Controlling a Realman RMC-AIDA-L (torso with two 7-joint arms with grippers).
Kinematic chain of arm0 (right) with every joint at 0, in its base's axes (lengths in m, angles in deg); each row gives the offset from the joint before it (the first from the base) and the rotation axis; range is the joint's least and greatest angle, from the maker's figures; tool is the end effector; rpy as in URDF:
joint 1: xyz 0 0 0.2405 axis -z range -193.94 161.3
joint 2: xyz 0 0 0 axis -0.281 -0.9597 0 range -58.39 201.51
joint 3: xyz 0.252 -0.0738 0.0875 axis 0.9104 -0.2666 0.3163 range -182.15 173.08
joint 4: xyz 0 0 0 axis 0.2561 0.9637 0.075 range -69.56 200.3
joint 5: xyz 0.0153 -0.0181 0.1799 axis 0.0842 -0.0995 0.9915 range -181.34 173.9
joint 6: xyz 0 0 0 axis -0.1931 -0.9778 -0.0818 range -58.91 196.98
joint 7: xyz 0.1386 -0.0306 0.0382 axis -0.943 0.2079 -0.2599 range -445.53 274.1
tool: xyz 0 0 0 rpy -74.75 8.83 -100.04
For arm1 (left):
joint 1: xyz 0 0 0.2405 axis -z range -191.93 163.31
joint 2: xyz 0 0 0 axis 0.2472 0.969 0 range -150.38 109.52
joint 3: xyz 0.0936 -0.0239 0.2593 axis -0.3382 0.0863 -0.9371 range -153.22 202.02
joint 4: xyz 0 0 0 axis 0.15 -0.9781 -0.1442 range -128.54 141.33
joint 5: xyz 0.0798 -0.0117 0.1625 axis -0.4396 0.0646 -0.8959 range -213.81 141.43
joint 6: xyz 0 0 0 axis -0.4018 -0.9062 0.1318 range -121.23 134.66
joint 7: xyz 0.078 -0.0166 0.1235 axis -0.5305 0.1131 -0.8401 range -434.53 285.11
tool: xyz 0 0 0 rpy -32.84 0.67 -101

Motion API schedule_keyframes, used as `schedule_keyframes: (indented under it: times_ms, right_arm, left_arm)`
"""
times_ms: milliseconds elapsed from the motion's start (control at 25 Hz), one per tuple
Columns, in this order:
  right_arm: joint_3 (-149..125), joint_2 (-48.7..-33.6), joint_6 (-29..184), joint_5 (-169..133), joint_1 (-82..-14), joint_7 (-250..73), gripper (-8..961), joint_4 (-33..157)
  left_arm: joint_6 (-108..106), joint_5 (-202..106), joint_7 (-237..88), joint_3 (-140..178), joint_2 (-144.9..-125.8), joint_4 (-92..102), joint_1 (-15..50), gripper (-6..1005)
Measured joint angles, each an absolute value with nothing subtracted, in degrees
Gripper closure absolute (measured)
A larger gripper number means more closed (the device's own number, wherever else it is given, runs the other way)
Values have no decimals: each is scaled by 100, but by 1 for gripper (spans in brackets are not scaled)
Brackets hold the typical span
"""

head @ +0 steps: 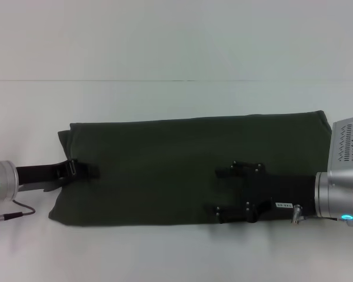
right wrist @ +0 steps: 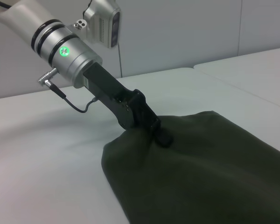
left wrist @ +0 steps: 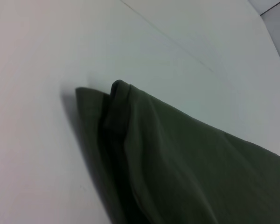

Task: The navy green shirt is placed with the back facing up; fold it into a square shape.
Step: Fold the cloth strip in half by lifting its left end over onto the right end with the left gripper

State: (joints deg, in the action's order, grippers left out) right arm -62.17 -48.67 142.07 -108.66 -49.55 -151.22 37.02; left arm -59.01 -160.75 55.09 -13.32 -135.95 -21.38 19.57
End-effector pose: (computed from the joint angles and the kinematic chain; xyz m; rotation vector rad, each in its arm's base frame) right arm 0.2493 0.3256 -0.0716 -2.7974 0.3671 0.5176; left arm -0.3187 0.3527 -0.0146 -2.0153 -1.8338 -0.5220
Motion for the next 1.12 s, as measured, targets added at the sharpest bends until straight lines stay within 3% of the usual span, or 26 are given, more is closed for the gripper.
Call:
schedule_keyframes:
  times_ms: [320, 760, 1120]
  right_arm:
    - [-6218, -4867, 14217, -10866, -4975, -15138, 25, 3678]
    - [-6175, -4858, 14323, -10779, -4946, -15135, 26, 3664]
    - [-6179, -4858, 14281, -10778, -4966, -15117, 26, 3681]
  left_arm:
    - [-5961, -16092, 5522, -1379, -13485, -2132, 1966, 874]
    - [-6732, -16997, 5948, -1107, -12908, -2594, 1836, 901]
    - [-7385, -17703, 6432, -808, -12686, -3185, 1947, 900]
